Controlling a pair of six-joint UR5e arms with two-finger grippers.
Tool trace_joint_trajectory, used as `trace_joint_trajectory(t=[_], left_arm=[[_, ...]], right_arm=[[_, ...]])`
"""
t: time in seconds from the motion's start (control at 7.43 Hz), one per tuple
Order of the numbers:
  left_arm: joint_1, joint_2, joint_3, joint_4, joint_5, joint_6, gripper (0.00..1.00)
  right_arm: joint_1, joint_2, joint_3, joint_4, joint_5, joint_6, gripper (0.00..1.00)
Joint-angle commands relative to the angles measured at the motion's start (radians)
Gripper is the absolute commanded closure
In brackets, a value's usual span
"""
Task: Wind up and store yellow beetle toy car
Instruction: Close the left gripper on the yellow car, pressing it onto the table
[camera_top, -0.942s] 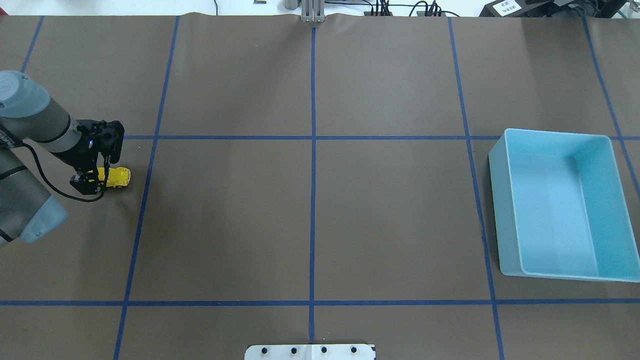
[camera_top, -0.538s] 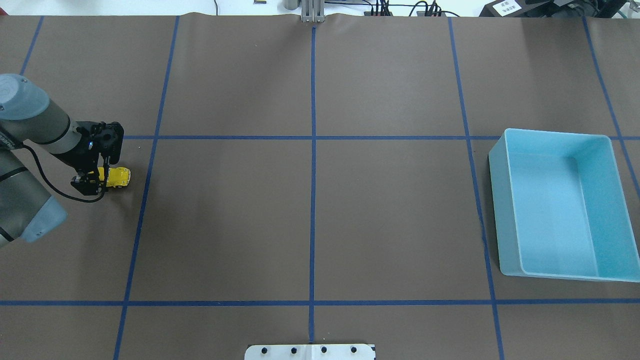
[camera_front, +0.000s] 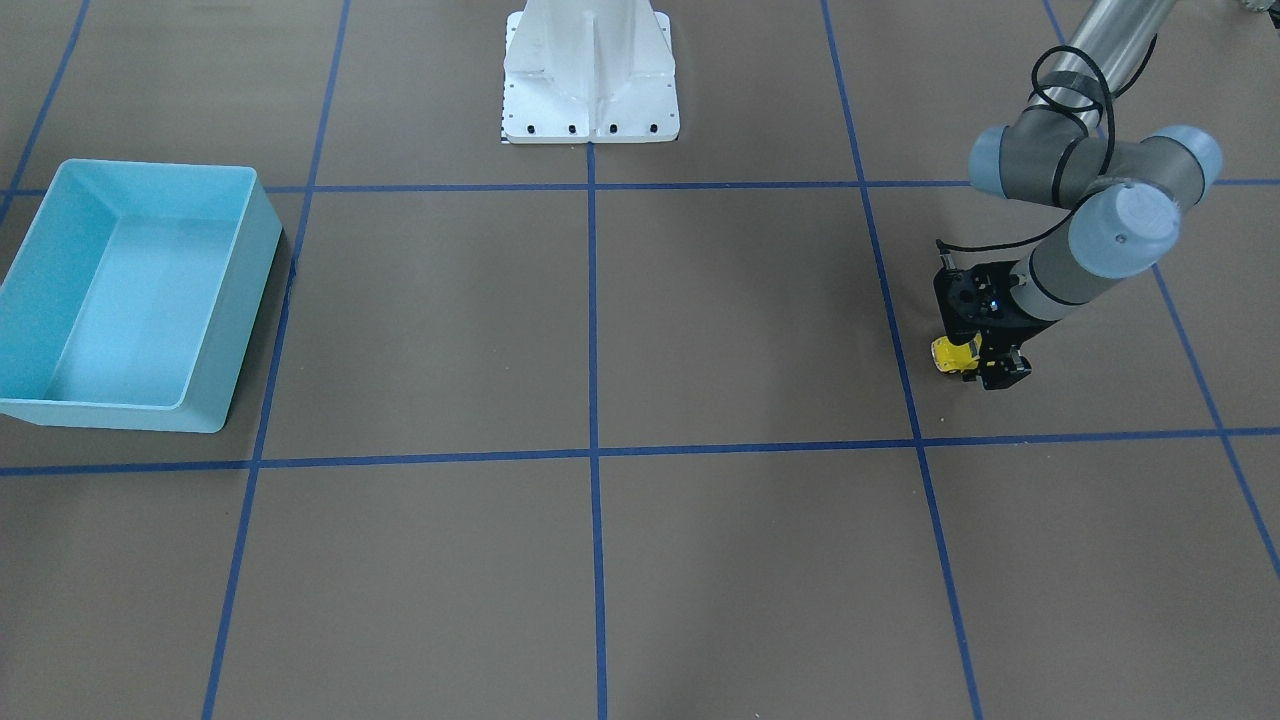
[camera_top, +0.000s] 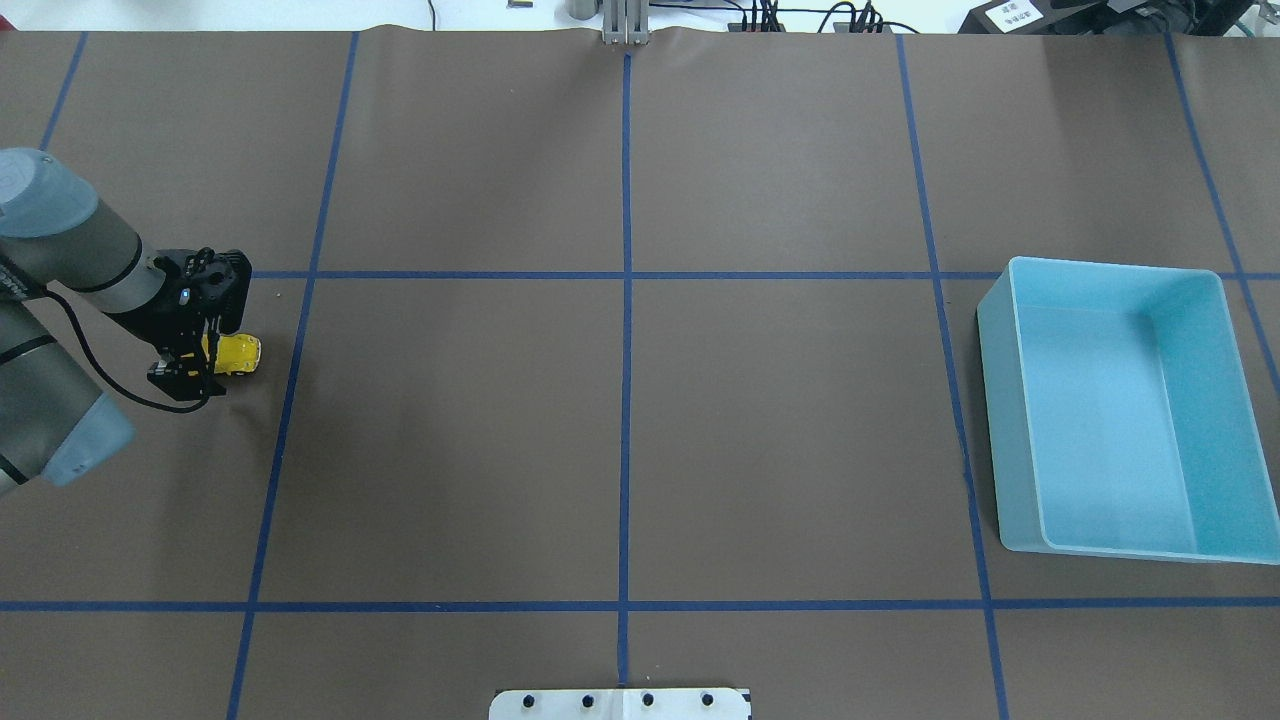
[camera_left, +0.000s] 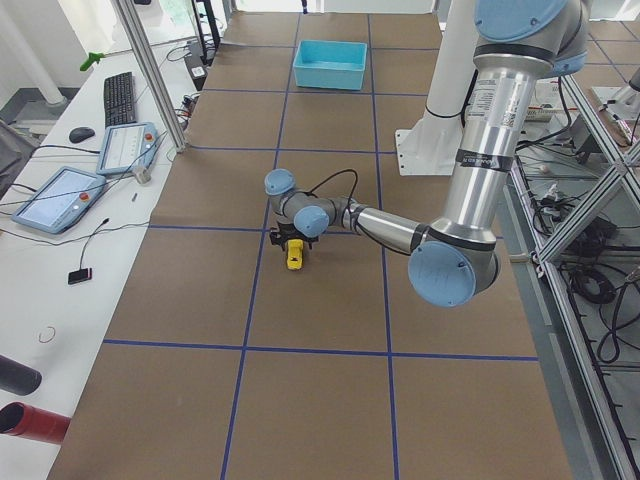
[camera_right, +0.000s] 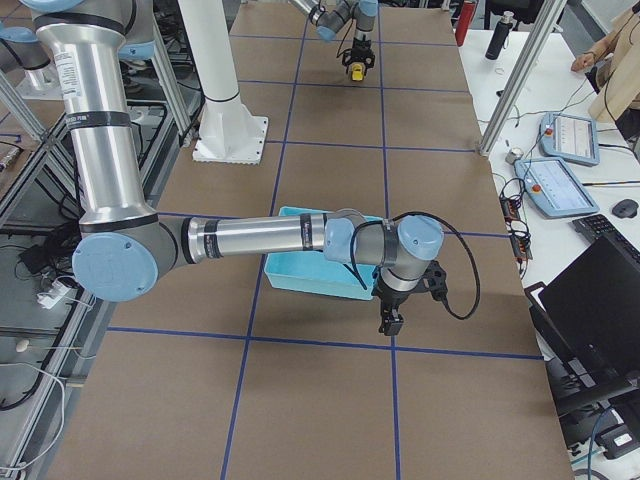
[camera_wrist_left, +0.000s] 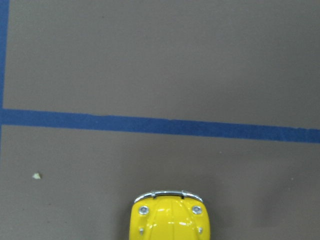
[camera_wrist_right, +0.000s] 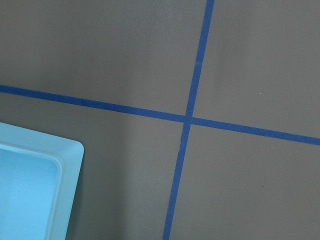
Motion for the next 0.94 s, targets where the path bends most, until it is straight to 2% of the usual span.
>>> trace_joint_trajectory(t=[0.0,0.13,0.4,0.67,0.81], left_arm=[[0.000,-0.001,-0.001,-0.004,-0.001,0.008,0.81],[0.000,-0.003,-0.018,-0.004,-0.004,0.008,1.00],[-0.005,0.005,-0.073,0.005,-0.003,0.007,1.00],[-0.008,0.020,-0.077,-0.015,-0.006,0.005,1.00],[-0.009,0.031,-0.064,-0.071,-0.035,0.002,1.00]], right_arm=[[0.000,0.002,0.002,0.000,0.001,0.002,0.00],[0.000,0.002,0.002,0.000,0.001,0.002,0.00],[0.000,0.003,0.003,0.000,0.003,0.003,0.00],[0.000,0.003,0.015,0.000,0.003,0.009,0.00],[0.000,0.003,0.015,0.000,0.003,0.009,0.00]])
